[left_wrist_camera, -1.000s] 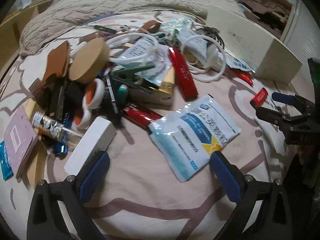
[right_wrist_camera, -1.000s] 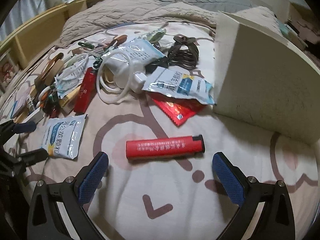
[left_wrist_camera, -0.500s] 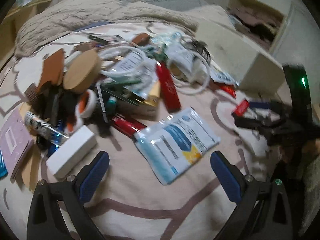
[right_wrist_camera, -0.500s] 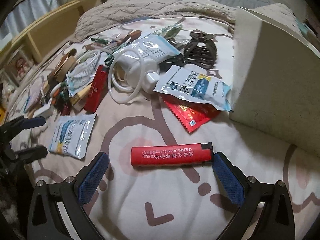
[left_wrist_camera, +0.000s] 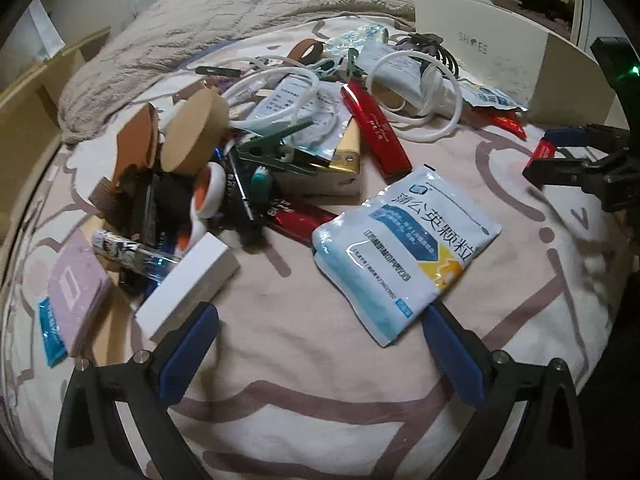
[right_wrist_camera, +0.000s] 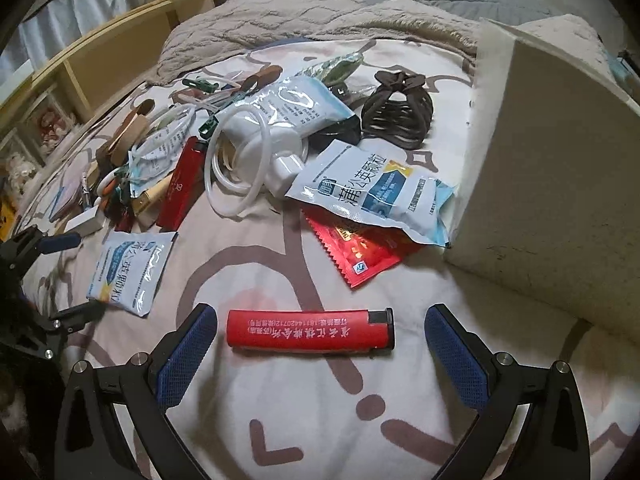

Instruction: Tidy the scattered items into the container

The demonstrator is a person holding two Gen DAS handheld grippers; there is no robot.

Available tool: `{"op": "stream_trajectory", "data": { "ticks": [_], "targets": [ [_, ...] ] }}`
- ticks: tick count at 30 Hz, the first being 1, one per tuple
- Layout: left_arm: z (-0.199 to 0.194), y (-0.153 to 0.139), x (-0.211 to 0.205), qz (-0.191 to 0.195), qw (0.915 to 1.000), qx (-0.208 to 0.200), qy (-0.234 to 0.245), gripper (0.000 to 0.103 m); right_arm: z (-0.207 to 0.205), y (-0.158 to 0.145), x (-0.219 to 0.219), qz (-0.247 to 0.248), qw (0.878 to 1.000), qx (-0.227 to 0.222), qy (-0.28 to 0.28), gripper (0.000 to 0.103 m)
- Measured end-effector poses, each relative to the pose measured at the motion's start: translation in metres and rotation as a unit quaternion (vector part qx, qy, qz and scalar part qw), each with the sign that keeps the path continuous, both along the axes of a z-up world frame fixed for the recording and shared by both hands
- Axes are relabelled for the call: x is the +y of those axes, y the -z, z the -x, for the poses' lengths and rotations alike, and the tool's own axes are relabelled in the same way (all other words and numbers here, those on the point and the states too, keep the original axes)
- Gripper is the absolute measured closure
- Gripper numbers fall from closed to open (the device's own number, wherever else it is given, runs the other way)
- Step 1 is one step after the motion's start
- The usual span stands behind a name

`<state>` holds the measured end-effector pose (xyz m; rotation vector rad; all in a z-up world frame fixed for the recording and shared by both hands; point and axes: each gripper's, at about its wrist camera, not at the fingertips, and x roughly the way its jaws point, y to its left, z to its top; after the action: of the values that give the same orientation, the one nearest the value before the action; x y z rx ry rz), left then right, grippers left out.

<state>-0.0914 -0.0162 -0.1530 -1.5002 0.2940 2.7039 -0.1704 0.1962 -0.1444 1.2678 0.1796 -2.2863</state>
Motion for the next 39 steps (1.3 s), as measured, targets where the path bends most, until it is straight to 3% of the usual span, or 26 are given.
{"op": "stream_trajectory", "data": {
  "ticks": [6, 9, 19, 23, 25, 27, 31, 39],
  "targets": [
    [-0.004, -0.002, 0.001, 0.032, 0.9993, 0.015, -0.009, 0.0, -0.007, 0.001, -0.01, -0.009, 1.0, 0.008, -0.02, 0.0],
    [-0.006, -0.002, 0.001, 0.03, 0.9994, 0.017, -0.011, 0.0, -0.008, 0.002, -0.016, -0.015, 1.0, 0.009, -0.022, 0.0],
    [-0.011, -0.008, 0.013, -0.082, 0.9965, 0.012, -0.005, 0.001, -0.007, 0.005, -0.012, -0.046, 0.998, 0.006, 0.034, 0.0],
    [-0.004, -0.007, 0.014, -0.14, 0.9895, 0.004, -0.035, 0.001, -0.009, 0.006, -0.013, -0.048, 0.998, 0.008, 0.038, 0.001],
    [-0.002, -0.007, 0.014, -0.165, 0.9845, 0.004, -0.058, 0.001, -0.01, 0.005, -0.014, -0.045, 0.998, 0.009, 0.032, 0.008],
    [0.0, -0.008, 0.015, -0.178, 0.9813, 0.011, -0.073, 0.001, -0.011, 0.004, -0.014, -0.04, 0.999, 0.012, 0.031, 0.021],
    [0.005, -0.007, 0.017, -0.201, 0.9739, 0.013, -0.104, 0.001, -0.012, 0.003, -0.012, -0.033, 0.999, 0.014, 0.041, 0.022],
    [0.02, -0.001, 0.027, -0.199, 0.9654, 0.018, -0.167, 0.0, -0.013, 0.002, -0.011, -0.044, 0.997, 0.022, 0.063, 0.022]
  ]
}}
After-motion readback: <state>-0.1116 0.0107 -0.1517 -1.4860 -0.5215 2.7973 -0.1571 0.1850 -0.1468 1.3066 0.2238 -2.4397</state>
